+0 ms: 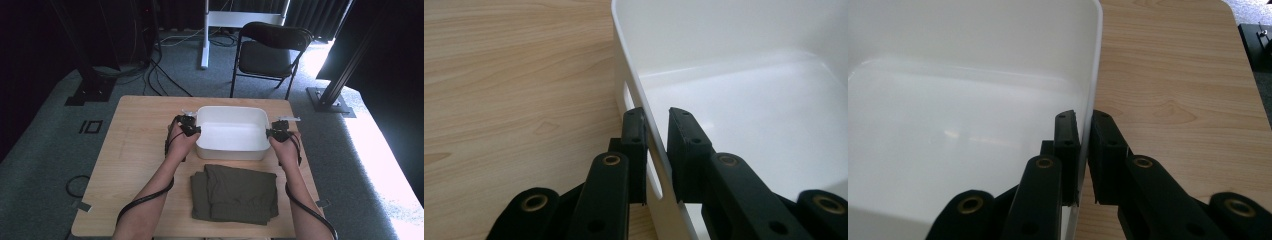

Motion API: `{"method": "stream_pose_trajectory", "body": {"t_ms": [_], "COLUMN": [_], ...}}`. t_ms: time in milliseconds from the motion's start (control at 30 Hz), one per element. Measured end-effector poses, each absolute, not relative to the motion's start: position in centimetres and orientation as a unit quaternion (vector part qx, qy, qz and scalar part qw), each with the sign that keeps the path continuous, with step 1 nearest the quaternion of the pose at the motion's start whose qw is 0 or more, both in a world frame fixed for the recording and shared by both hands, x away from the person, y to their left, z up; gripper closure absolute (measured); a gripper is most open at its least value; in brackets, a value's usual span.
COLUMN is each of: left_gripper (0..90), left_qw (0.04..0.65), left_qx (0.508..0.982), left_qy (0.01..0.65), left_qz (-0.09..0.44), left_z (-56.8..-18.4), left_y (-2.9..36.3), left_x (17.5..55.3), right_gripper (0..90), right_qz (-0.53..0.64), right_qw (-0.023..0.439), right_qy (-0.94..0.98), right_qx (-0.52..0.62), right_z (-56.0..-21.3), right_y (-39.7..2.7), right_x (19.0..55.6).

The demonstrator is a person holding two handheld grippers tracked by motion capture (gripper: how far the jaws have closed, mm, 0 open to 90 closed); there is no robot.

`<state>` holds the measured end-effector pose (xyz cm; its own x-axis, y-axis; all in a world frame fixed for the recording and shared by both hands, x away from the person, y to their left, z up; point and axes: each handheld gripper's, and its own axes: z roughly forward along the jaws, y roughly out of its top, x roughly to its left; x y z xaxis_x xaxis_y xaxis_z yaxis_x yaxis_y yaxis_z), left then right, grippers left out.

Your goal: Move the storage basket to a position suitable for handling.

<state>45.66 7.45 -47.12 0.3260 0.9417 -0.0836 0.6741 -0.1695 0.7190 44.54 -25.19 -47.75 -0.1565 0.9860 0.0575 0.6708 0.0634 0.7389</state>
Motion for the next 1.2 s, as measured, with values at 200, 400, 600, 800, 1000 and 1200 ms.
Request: {"method": "stream_pose_trajectory", "body": {"t_ms": [200, 400, 600, 800, 1000, 1200], "left_gripper": [79.9, 80.0, 79.9, 79.1, 76.8, 65.9], "left_qw": [0.340, 0.340, 0.341, 0.344, 0.350, 0.378], "left_qx": [0.744, 0.745, 0.746, 0.749, 0.759, 0.760], "left_qy": [0.541, 0.541, 0.539, 0.535, 0.520, 0.499], "left_qz": [0.195, 0.191, 0.191, 0.185, 0.175, 0.174], "left_z": [-47.1, -47.1, -47.1, -47.1, -47.1, -46.6], "left_y": [6.7, 6.7, 6.8, 6.9, 7.3, 7.9], "left_x": [46.2, 46.7, 46.8, 46.8, 46.8, 46.7], "right_gripper": [83.2, 83.1, 83.1, 82.9, 68.1, 42.4], "right_qz": [0.325, 0.328, 0.328, 0.326, 0.351, 0.394], "right_qw": [0.242, 0.238, 0.239, 0.239, 0.241, 0.239], "right_qy": [0.683, 0.679, 0.679, 0.681, 0.677, 0.687], "right_qx": [0.608, 0.612, 0.612, 0.611, 0.600, 0.563], "right_z": [-47.8, -47.7, -47.7, -47.7, -47.3, -46.6], "right_y": [-25.9, -26.2, -26.1, -26.1, -26.3, -26.1], "right_x": [44.5, 44.8, 45.0, 45.0, 45.0, 45.0]}}
